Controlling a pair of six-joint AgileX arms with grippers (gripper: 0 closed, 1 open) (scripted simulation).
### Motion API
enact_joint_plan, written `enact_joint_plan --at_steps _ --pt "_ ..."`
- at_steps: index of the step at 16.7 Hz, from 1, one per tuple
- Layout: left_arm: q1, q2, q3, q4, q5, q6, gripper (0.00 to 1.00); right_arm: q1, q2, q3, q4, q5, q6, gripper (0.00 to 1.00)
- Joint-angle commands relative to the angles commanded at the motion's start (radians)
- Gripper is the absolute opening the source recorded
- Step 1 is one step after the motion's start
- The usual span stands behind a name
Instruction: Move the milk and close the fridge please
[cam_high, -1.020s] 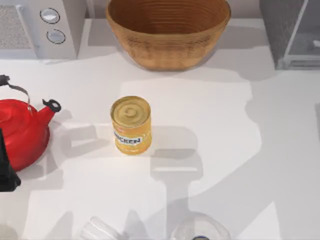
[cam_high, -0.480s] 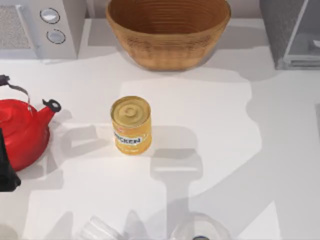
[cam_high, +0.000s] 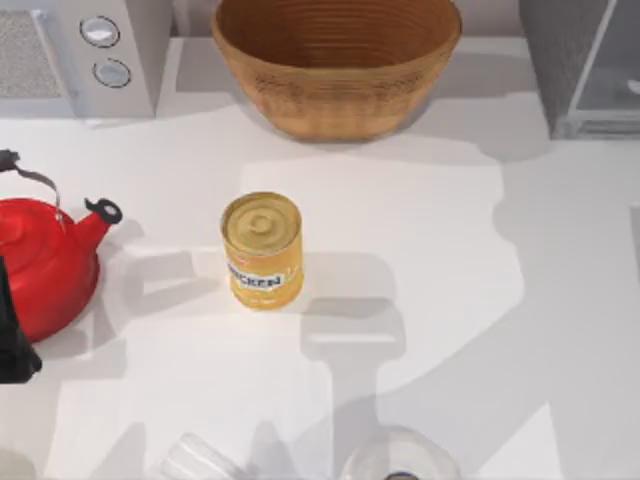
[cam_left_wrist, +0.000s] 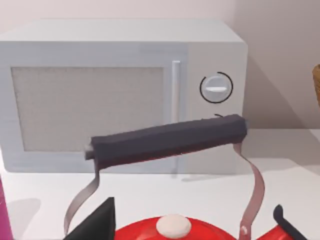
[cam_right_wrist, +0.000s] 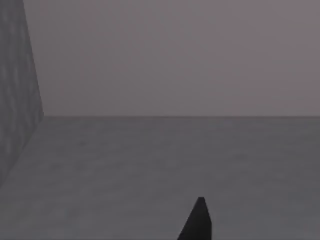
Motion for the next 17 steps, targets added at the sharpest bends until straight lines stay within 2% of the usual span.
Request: enact_joint_plan --at_steps 5,17 --pt "0.000 0.000 0.000 0.000 0.000 0.000 1.00 0.000 0.000 0.000 0.000 0.000 0.000 0.98" --pt "0.000 0.000 0.000 0.000 0.000 0.000 1.00 -0.001 -0.030 -0.016 -0.019 0.005 0.003 1.00"
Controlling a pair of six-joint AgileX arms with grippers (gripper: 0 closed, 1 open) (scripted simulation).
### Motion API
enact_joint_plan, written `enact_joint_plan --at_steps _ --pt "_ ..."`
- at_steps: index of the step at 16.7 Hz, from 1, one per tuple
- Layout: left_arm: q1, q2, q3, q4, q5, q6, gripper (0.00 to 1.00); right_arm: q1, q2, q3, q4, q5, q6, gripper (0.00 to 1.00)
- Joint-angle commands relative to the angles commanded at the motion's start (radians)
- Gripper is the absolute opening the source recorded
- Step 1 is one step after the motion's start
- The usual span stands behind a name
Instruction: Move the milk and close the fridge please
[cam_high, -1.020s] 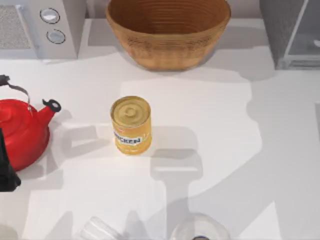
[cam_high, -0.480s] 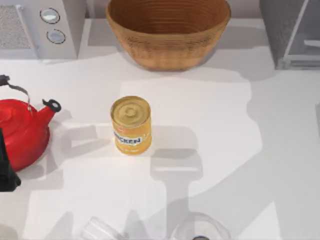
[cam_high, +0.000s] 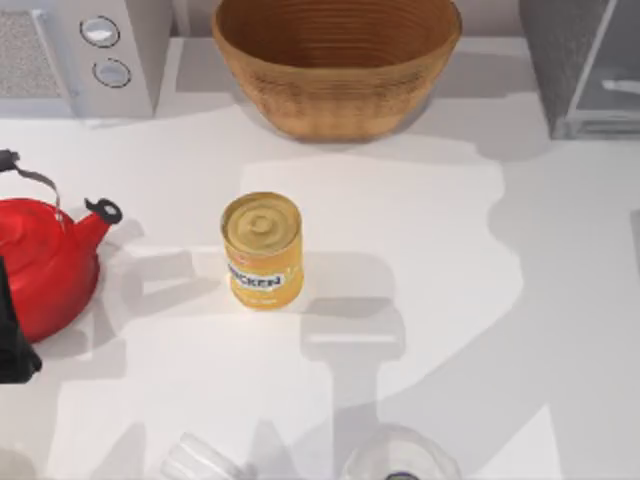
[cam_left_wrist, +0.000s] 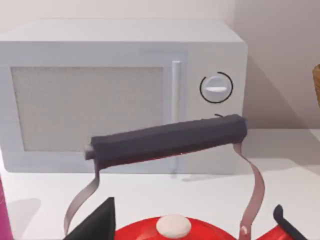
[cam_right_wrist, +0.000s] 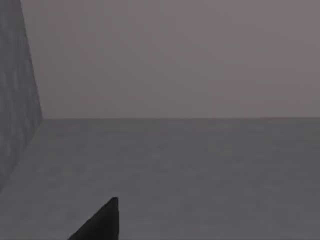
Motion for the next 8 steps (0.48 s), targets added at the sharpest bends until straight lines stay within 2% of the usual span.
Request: enact_joint_plan --at_steps 4,8 --pt "0.000 0.000 0.000 0.000 0.000 0.000 1.00 -0.015 -0.178 -0.094 -0.106 0.031 0.022 1.00" --pt "0.000 0.000 0.000 0.000 0.000 0.000 1.00 -0.025 -0.485 -0.268 -0.267 0.072 0.058 1.00"
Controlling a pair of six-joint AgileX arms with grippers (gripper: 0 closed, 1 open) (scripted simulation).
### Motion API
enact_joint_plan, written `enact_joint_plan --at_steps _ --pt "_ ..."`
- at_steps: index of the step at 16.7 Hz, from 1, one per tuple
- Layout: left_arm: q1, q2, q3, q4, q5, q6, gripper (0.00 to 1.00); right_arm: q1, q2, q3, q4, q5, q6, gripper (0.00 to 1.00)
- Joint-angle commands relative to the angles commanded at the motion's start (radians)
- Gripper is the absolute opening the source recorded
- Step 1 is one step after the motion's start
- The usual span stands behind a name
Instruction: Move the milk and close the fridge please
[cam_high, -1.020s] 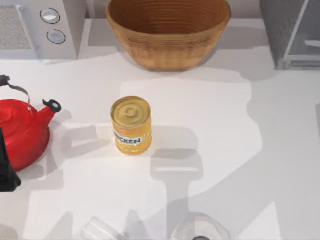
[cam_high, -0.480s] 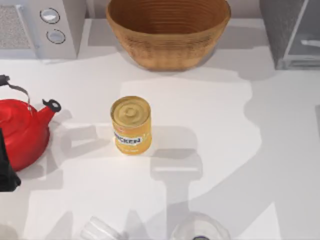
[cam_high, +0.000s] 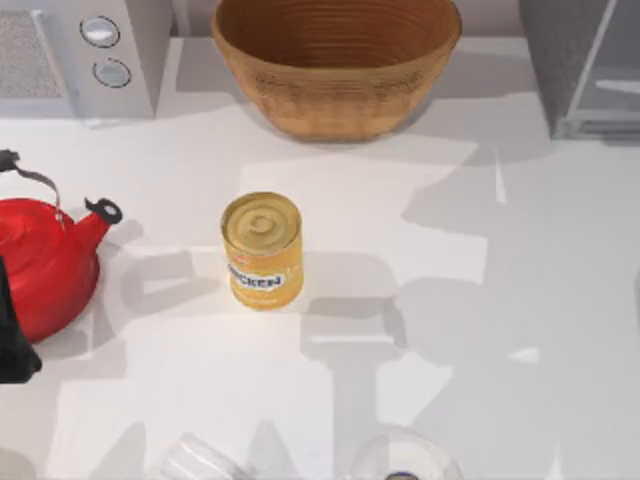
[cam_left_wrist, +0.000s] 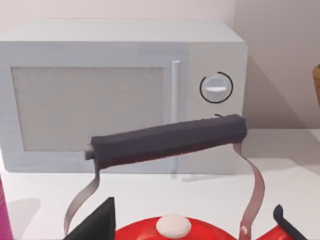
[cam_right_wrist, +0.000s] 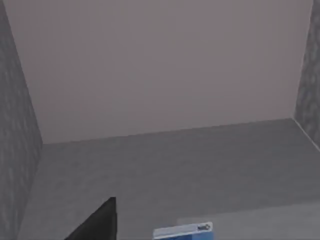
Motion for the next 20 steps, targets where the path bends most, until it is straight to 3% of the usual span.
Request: enact_joint_plan --at_steps 13,20 --pt "0.000 0.000 0.000 0.000 0.000 0.000 1.00 0.136 -1.355 -0.750 -0.515 0.083 0.009 1.00" --pt "0.000 0.000 0.000 0.000 0.000 0.000 1.00 0.220 -1.727 -0.968 -0.594 0.088 -0.052 1.00"
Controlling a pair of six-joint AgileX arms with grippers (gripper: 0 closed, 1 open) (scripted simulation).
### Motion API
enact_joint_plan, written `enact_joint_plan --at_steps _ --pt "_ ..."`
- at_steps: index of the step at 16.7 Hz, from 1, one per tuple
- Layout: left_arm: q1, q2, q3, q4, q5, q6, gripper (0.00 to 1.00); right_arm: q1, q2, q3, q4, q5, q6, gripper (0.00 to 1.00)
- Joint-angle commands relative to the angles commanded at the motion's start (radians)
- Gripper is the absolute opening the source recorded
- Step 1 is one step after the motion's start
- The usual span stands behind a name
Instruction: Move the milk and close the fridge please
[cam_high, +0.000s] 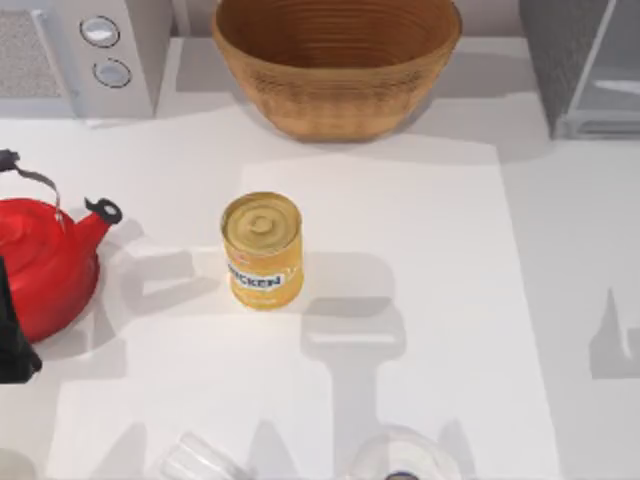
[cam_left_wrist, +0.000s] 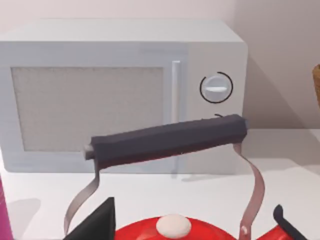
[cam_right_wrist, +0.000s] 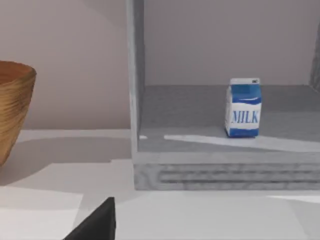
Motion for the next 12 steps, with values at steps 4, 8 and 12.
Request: enact_joint_plan --at_steps 4,8,12 --pt "0.000 0.000 0.000 0.000 0.000 0.000 1.00 0.004 -0.011 -0.007 -0.002 0.000 -0.003 1.00" --pt "0.000 0.000 0.000 0.000 0.000 0.000 1.00 0.000 -0.012 0.000 -0.010 0.000 -0.002 1.00" --pt "0.000 0.000 0.000 0.000 0.000 0.000 1.00 -0.001 -0.077 0.051 -0.147 0.002 -0.005 1.00"
